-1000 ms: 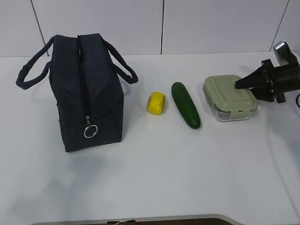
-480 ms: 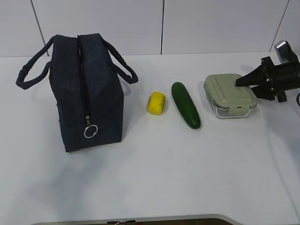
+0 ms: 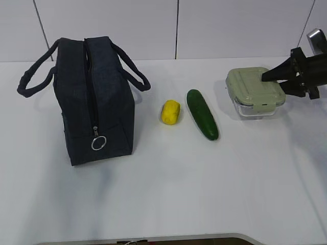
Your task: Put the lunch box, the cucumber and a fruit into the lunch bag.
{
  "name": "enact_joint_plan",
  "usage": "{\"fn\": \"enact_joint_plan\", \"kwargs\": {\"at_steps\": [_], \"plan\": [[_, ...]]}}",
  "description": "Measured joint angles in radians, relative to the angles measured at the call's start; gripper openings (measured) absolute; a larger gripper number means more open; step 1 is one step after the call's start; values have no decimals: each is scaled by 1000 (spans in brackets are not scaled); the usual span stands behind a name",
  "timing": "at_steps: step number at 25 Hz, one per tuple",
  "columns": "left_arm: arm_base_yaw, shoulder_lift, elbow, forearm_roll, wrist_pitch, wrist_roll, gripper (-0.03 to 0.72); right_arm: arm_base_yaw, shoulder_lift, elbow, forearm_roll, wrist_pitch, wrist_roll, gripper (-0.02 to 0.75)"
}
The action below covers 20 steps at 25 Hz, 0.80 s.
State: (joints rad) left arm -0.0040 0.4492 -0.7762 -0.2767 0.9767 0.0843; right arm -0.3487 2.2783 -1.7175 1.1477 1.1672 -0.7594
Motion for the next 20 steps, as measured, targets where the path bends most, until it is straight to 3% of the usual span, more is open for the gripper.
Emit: {"fn": "enact_joint_plan", "kwargs": {"at_steps": [10,20], "plan": [[0,276,-8,-174,-199,9,285,0,-67,0,40,0,29,377],[0,604,-131,-448,-254,179,285,32,-121,0,73,2,49,377]]}}
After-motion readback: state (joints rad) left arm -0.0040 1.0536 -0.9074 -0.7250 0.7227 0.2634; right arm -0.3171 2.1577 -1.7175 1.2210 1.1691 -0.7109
